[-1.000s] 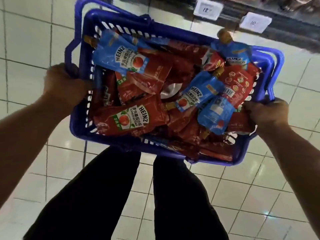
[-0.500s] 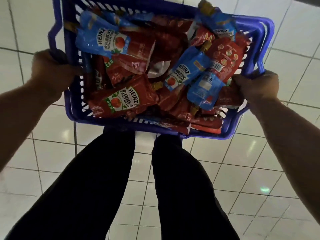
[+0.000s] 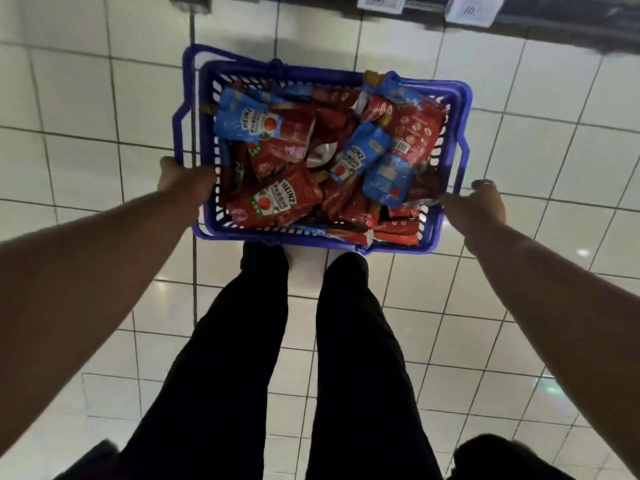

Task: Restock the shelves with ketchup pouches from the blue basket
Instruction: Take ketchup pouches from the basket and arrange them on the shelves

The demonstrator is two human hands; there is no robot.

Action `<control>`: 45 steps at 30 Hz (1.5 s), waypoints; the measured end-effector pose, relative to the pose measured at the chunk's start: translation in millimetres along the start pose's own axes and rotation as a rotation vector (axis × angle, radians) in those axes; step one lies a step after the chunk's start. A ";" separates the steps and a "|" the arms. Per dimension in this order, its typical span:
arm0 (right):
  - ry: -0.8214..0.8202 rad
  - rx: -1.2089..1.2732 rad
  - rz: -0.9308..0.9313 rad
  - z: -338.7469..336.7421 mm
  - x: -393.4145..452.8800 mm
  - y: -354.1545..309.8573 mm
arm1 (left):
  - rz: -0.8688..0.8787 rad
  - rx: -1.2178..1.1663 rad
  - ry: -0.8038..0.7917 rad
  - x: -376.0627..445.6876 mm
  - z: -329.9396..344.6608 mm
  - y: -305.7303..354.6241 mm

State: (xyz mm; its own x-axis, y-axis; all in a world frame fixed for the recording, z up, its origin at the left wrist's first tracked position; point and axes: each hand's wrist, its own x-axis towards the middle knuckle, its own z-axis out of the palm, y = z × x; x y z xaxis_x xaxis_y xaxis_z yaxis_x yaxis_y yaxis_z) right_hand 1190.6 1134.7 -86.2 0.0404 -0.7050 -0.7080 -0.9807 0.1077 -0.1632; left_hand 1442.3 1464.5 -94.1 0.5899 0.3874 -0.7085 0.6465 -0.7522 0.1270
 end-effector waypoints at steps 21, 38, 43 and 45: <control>-0.018 -0.065 -0.554 8.8 -5.9 -73.9 | -0.071 -0.445 -0.350 -52.8 75.6 70.2; 0.157 -0.003 -0.732 -5.2 32.4 -110.8 | 0.053 -0.628 -0.076 -32.8 52.8 84.5; -0.230 0.378 -0.538 -66.2 -39.6 -97.2 | 0.158 -0.449 -0.409 -110.1 13.5 80.1; -0.394 0.548 -0.419 -91.4 -79.8 -95.6 | 0.230 -0.399 -0.450 -154.6 -12.1 83.9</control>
State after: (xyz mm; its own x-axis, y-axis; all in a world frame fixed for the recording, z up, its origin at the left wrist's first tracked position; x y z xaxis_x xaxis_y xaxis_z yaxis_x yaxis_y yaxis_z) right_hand 1263.6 1116.6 48.7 0.5504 -0.4744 -0.6871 -0.6389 0.2905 -0.7123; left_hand 1411.1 1347.9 34.5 0.5299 -0.0871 -0.8436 0.7093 -0.4998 0.4971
